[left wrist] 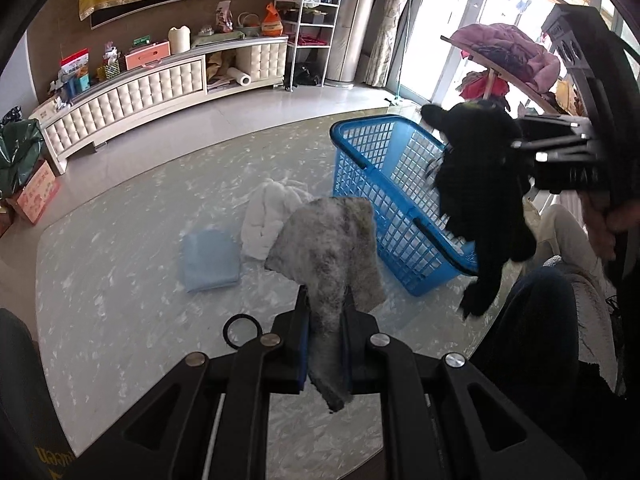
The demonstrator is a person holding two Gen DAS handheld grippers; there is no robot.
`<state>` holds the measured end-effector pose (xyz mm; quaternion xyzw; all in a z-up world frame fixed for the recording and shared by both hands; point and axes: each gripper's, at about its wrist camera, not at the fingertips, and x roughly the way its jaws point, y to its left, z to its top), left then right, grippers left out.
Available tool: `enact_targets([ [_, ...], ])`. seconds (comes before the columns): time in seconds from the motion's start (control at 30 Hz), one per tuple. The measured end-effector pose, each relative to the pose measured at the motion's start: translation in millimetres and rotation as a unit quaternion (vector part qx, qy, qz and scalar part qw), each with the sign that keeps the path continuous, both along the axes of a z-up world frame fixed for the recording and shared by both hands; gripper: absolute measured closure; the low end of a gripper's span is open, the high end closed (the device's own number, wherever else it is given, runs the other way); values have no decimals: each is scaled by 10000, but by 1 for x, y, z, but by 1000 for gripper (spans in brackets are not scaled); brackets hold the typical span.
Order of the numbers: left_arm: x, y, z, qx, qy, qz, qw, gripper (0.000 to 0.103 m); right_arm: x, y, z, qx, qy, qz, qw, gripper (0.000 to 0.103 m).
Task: Organize soft objects
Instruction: 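Lift the plush toy with the right gripper over the basket while the left holds the felt pad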
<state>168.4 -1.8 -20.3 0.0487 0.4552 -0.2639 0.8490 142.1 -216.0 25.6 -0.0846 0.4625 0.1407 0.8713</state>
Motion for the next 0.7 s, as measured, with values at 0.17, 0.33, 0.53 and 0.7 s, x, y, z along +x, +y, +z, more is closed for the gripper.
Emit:
enact_targets([
  [0.17,5,-11,-2,68,37,-36,10000,92,11,-23,-7,-159,34,-183,9997,41],
  [0.33,11,-19,-4,130,120,-30,9998,92,19,-36,-21,-237,164,-272,9992,41],
  [0.53,15,-25,-6,192,180,-68,9996,92,29,-48,-40,-233,385,-343,9984,41],
  [0.7,21,-28,-11,275,274,-55,9992,92,42,-61,-48,-88,537,-373,9978,40],
])
